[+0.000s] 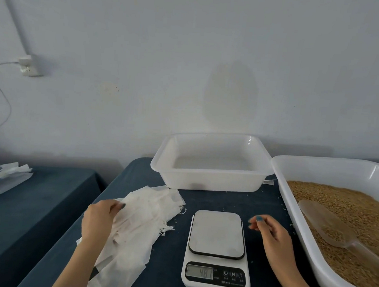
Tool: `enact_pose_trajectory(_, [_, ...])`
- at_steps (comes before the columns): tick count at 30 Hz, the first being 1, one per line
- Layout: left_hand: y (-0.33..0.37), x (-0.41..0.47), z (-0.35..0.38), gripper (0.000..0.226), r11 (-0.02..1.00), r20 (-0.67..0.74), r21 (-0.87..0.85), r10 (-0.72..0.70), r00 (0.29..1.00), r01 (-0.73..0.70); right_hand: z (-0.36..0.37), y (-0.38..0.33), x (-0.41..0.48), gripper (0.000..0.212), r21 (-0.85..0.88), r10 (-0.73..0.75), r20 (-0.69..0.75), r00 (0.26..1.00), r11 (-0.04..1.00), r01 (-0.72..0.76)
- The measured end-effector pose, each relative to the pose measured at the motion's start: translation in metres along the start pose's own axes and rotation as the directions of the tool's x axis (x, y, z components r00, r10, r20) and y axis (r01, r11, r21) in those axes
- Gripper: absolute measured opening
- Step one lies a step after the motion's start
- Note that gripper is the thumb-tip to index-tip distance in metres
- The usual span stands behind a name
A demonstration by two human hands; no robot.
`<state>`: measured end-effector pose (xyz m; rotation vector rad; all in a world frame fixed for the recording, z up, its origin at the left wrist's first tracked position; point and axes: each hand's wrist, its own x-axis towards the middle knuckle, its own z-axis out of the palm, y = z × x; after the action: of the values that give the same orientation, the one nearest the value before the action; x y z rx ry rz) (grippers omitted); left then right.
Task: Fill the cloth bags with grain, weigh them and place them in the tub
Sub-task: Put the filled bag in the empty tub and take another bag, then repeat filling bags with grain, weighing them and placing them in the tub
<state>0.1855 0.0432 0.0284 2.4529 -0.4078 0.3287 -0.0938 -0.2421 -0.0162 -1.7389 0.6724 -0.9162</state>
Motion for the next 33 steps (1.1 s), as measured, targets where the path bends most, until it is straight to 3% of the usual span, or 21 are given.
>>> enact_pose_trajectory(5, [-0.008,0.005,0.003,0.028,0.991,0.028,-0.124,-0.055,0.998,0.058,0.0,0.0,0.0,0.02,-0.003,-0.004,0.0,1.0,1.0,0.004])
enact_pose_trajectory(10, [0.01,0.001,-0.013,0.028,0.98,-0.269,-0.189,-0.116,0.956,0.066,0.0,0.0,0.0,0.02,-0.004,0.002,0.0,1.0,1.0,-0.002])
enact_pose_trajectory(14, [0.041,-0.006,-0.024,0.023,0.892,-0.275,-0.445,-0.221,0.936,0.08,-0.001,0.0,0.0,0.02,-0.01,-0.011,-0.003,1.0,1.0,0.011])
enact_pose_trajectory(16, [0.061,-0.016,-0.022,0.016,0.715,-0.099,-0.683,-0.294,0.951,0.149,-0.001,-0.002,0.0,0.019,-0.014,-0.026,-0.006,1.0,1.0,0.026])
enact_pose_trajectory(18, [0.087,-0.033,-0.014,0.016,0.406,0.193,-0.87,-0.244,0.95,0.281,-0.001,-0.005,-0.001,0.017,-0.031,-0.06,-0.004,0.998,0.998,0.06])
enact_pose_trajectory(20, [0.113,-0.054,-0.005,0.02,0.172,0.426,-0.88,-0.121,0.896,0.442,0.0,-0.009,-0.005,0.019,-0.073,-0.122,0.007,0.993,0.99,0.122])
enact_pose_trajectory(23, [0.147,-0.086,0.012,0.015,-0.039,0.612,-0.79,0.025,0.791,0.612,0.002,-0.019,-0.011,0.025,-0.095,-0.216,0.04,0.975,0.971,0.219])
enact_pose_trajectory(25, [0.165,-0.108,0.025,0.016,-0.058,0.653,-0.754,0.045,0.756,0.655,0.005,-0.027,-0.014,0.024,-0.067,-0.267,0.065,0.962,0.96,0.271])
enact_pose_trajectory(28, [0.185,-0.136,0.042,0.016,0.031,0.618,-0.786,0.027,0.786,0.617,0.012,-0.037,-0.015,0.03,-0.028,-0.301,0.067,0.951,0.952,0.303])
enact_pose_trajectory(30, [0.193,-0.149,0.047,0.021,0.089,0.582,-0.811,0.021,0.813,0.578,0.018,-0.041,-0.015,0.035,-0.022,-0.256,0.062,0.965,0.966,0.258])
enact_pose_trajectory(33, [0.195,-0.157,0.05,0.023,0.086,0.574,-0.818,0.042,0.818,0.569,0.024,-0.042,-0.015,0.03,-0.043,-0.156,0.063,0.986,0.986,0.159])
